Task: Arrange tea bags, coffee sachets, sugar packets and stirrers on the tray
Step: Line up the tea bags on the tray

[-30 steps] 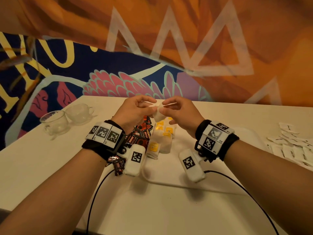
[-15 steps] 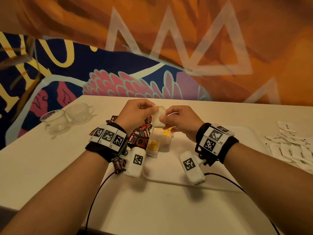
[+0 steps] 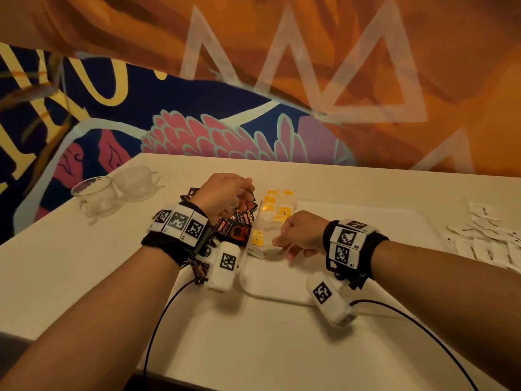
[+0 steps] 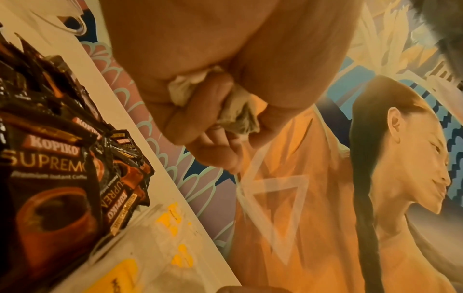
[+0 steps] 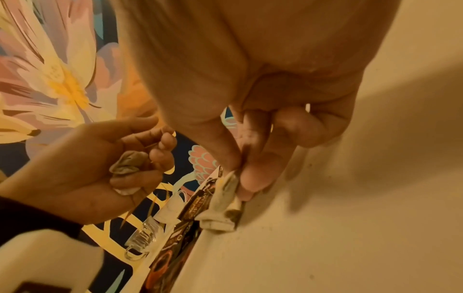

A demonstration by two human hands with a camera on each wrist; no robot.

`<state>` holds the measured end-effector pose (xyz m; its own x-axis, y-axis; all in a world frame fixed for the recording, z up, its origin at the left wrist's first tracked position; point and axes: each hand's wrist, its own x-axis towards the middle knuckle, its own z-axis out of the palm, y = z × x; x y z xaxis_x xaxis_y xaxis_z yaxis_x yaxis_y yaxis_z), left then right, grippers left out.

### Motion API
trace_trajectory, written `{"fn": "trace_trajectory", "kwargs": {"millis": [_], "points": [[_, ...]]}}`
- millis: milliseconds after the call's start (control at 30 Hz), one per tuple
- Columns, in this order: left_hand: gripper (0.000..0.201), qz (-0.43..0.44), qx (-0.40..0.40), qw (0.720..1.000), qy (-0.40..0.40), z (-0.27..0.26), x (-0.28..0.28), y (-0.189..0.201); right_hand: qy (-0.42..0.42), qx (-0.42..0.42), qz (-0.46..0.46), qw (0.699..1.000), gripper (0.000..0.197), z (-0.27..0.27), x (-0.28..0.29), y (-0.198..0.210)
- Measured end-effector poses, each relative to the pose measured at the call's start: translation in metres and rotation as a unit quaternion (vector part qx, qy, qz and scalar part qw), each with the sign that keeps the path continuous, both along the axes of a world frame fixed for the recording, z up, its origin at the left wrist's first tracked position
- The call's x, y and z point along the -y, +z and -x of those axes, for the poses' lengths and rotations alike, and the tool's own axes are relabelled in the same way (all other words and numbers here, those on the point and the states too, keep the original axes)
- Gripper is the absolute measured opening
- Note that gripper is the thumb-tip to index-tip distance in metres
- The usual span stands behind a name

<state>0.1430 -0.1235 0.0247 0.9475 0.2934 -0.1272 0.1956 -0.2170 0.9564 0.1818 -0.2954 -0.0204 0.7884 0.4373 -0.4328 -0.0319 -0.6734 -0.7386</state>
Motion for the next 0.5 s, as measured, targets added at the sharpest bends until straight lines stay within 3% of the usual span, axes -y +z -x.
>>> {"fn": "trace_trajectory", "kwargs": {"millis": [167,367,433,500], "points": [[0.032,0.079,-0.016,0.997,-0.003,0.000,-0.003,-0.002,0.033,0.041,0.101,0.994,0.017,0.001,-0.003,-0.001],[0.052,0.141,-0.014,0.990,-0.001,0.001,-0.005,-0.004,0.050,0.176,0.169,0.969,0.043,-0.004,0.000,0.011],[0.063,0.157,-0.015,0.988,-0.006,0.001,-0.003,-0.004,0.029,0.248,0.115,0.961,0.038,-0.005,-0.001,0.025],[0.072,0.153,-0.016,0.988,-0.017,0.000,0.000,-0.003,0.019,0.269,-0.006,0.963,0.033,-0.002,-0.004,0.040]]}}
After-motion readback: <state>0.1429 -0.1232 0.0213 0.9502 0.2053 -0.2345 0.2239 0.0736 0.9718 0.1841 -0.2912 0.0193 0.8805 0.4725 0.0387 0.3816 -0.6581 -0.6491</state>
